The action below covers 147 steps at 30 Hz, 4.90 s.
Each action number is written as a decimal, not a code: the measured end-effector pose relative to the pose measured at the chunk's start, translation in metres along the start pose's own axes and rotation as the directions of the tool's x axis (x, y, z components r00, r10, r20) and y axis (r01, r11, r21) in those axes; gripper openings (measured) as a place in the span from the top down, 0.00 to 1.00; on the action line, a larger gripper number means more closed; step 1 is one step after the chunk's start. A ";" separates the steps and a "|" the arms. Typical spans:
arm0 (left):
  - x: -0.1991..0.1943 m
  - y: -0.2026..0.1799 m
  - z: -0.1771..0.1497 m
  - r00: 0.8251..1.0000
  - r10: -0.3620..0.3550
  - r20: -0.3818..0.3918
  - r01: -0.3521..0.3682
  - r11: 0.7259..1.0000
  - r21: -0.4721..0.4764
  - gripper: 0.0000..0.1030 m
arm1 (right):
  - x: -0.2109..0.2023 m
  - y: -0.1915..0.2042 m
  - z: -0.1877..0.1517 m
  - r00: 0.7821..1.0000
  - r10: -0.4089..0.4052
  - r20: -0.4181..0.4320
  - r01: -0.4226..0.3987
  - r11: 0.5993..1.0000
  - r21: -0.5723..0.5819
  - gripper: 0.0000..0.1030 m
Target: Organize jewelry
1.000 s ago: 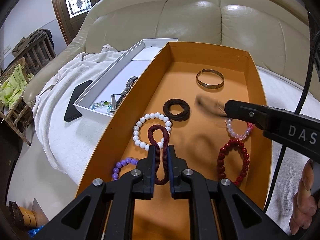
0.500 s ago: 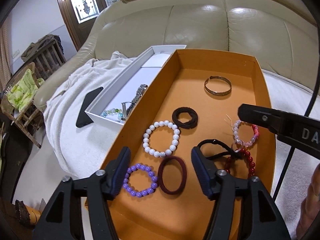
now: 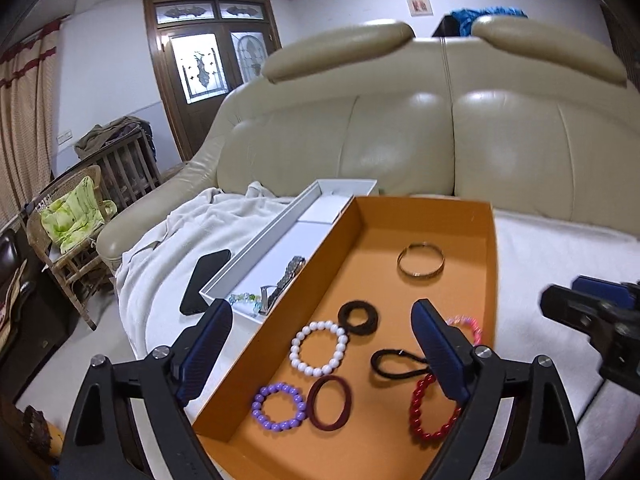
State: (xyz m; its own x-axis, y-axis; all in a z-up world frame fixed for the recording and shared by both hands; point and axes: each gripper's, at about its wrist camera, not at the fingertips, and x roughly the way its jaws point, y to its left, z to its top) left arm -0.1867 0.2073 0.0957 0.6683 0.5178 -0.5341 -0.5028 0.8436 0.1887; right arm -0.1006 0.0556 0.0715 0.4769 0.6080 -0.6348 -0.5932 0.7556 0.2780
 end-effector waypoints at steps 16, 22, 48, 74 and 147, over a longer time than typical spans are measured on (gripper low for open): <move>-0.010 0.016 -0.009 0.998 0.059 -0.026 -0.062 0.993 -0.104 0.12 | -0.055 0.030 -0.019 0.998 -0.042 0.037 0.047 0.991 -0.129 0.44; -0.008 0.019 -0.009 0.998 0.053 -0.034 -0.056 0.993 -0.102 0.12 | -0.060 0.045 -0.032 0.995 -0.074 0.063 0.083 0.982 -0.168 0.43; -0.017 0.051 -0.025 0.990 0.128 -0.059 -0.136 0.977 -0.165 0.11 | -0.037 0.055 -0.009 0.994 -0.034 0.105 0.050 0.986 -0.158 0.39; -0.019 0.059 -0.029 0.990 0.126 -0.066 -0.135 0.975 -0.177 0.11 | -0.031 0.075 -0.010 0.996 -0.003 0.091 0.021 0.981 -0.192 0.39; -0.017 0.054 -0.028 0.991 0.116 -0.068 -0.126 0.978 -0.163 0.11 | -0.020 0.072 -0.012 0.997 -0.015 0.076 0.028 0.984 -0.177 0.39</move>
State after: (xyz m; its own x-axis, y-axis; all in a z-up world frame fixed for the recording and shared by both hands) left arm -0.2409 0.2404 0.0920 0.5664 0.6016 -0.5633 -0.6658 0.7368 0.1175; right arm -0.1606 0.0953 0.0959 0.5333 0.6137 -0.5822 -0.6849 0.7172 0.1285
